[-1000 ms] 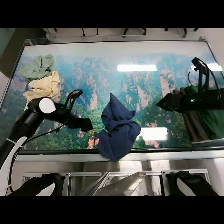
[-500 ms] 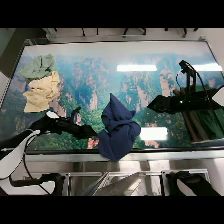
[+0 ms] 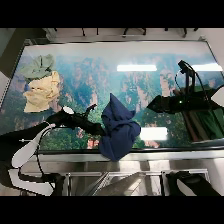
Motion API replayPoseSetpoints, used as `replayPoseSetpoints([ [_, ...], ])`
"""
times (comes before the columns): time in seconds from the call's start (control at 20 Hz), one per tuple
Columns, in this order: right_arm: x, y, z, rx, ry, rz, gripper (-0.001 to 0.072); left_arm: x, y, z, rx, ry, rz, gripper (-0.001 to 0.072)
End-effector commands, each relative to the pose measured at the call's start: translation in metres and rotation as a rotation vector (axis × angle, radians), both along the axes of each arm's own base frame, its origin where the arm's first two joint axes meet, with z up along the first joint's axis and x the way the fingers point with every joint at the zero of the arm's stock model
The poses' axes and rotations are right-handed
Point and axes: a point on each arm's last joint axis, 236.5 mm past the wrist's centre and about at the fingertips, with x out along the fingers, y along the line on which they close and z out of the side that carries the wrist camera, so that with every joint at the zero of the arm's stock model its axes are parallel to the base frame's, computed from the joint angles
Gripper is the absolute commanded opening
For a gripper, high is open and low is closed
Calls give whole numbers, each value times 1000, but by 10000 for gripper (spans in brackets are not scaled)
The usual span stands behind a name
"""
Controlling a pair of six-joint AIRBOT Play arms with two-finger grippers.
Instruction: Fold the shirts.
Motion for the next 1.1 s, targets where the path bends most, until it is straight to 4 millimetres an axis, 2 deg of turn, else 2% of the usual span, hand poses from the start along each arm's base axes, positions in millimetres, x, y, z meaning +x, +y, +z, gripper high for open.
replayPoseSetpoints([
  [0.0,3,-5,-6,-29,5,-3,463,-13,36,24,70,-40,-74,17],
  [0.15,11,-3,-35,-42,63,12,471,-29,87,37,182,-66,5,17],
  [0.25,14,13,-67,9,143,57,704,-41,102,42,191,-43,103,17],
  [0.45,5,66,-128,97,283,244,704,-62,110,46,201,-34,178,17],
  [0.6,-9,101,-165,74,322,355,703,-62,110,55,203,-63,208,17],
  [0.7,-3,114,-178,57,284,361,703,-61,110,62,200,-94,213,17],
  [0.85,5,121,-184,46,235,365,702,-60,110,68,199,-114,226,17],
  [1.05,-7,127,-203,31,284,405,680,-60,110,69,199,-119,228,17],
])
